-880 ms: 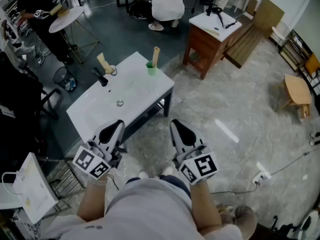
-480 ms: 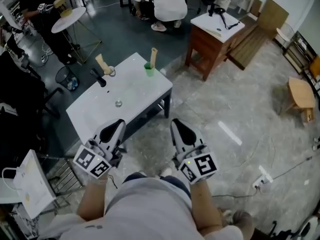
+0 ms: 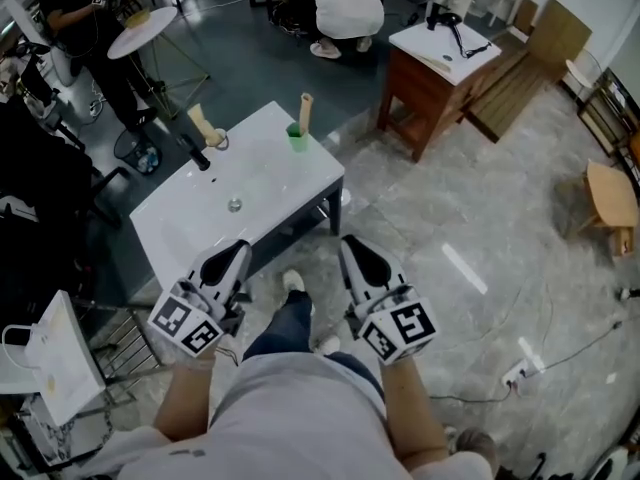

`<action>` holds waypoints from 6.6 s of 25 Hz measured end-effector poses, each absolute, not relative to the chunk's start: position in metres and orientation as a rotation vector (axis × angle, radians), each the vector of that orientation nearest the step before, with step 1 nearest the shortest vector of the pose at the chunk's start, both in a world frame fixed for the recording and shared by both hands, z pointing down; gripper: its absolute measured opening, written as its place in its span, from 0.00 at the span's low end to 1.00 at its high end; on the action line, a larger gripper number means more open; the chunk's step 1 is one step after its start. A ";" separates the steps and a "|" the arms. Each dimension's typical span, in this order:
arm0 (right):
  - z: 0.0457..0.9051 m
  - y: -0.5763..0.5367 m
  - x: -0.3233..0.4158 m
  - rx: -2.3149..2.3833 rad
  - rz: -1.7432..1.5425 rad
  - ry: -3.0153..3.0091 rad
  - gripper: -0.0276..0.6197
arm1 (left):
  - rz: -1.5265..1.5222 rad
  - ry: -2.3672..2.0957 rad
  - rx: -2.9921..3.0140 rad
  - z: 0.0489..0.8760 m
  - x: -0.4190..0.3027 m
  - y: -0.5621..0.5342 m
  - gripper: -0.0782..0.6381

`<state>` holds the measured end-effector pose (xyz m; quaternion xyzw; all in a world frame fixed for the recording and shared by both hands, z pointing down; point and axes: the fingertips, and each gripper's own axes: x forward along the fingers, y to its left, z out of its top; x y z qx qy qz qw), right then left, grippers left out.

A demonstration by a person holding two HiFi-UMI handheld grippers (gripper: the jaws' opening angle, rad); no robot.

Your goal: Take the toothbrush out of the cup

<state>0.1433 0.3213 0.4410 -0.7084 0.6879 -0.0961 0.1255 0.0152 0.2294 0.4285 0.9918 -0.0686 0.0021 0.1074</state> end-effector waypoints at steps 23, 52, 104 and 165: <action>0.478 0.085 0.263 -2.155 -0.472 2.042 0.09 | -0.004 -0.269 2.786 0.456 0.115 -0.010 0.13; 0.626 -0.080 0.348 -2.136 -0.922 2.211 0.37 | 0.142 -0.710 2.650 0.486 0.117 -0.099 0.13; 0.460 -0.148 0.256 -1.551 -0.675 2.813 0.12 | -0.038 -1.201 2.554 0.425 0.101 -0.121 0.14; 0.497 -0.129 0.107 -2.017 -0.758 2.322 0.12 | 0.293 -0.607 2.785 0.494 -0.007 -0.234 0.14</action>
